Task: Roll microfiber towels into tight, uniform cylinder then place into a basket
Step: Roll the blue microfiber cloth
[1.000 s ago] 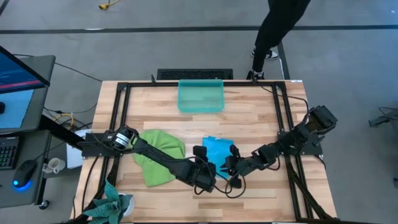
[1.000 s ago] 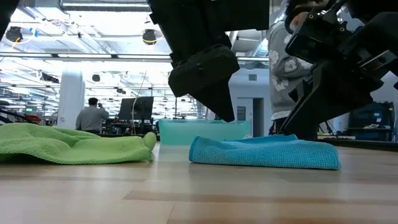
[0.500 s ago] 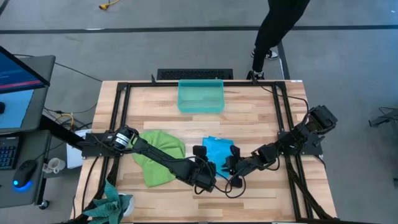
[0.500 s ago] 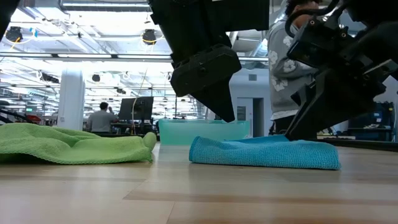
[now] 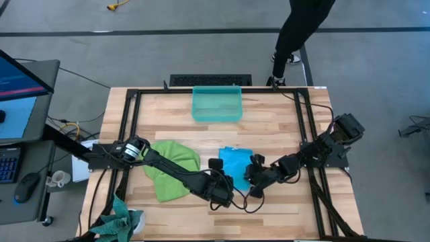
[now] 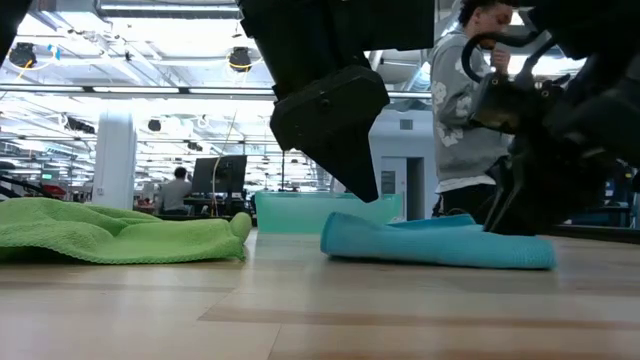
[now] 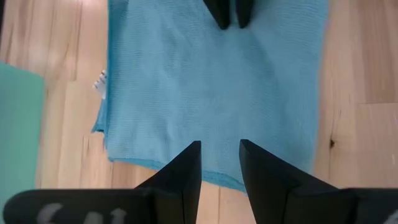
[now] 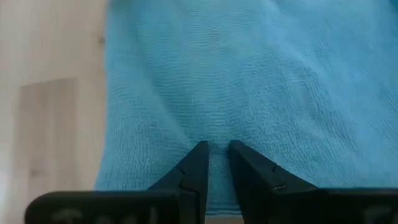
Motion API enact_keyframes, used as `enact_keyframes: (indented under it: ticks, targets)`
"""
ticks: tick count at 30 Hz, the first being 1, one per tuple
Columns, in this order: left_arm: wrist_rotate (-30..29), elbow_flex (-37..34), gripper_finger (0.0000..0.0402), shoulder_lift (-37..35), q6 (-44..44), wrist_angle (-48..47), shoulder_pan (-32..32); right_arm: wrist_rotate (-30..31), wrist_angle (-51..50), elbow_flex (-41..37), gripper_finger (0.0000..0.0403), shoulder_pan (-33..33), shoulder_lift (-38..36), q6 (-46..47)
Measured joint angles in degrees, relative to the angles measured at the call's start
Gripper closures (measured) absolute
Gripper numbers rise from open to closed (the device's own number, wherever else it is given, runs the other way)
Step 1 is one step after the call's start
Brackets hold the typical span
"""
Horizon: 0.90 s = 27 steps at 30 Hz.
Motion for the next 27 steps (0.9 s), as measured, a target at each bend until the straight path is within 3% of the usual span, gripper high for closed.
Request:
enact_keyframes:
  ticks: [16, 27]
  targets:
    - [0.9, 0.0, 0.0299, 0.0, 0.0, 0.0, 0.0, 0.5, -7.5, 0.3, 0.0312, 0.0, -0.5, 3.0]
    - [0.9, 0.0, 0.0299, 0.0, 0.0, -0.2, 0.0, 0.2, -20.9, -0.3, 0.0312, 2.6, -7.6, 10.8]
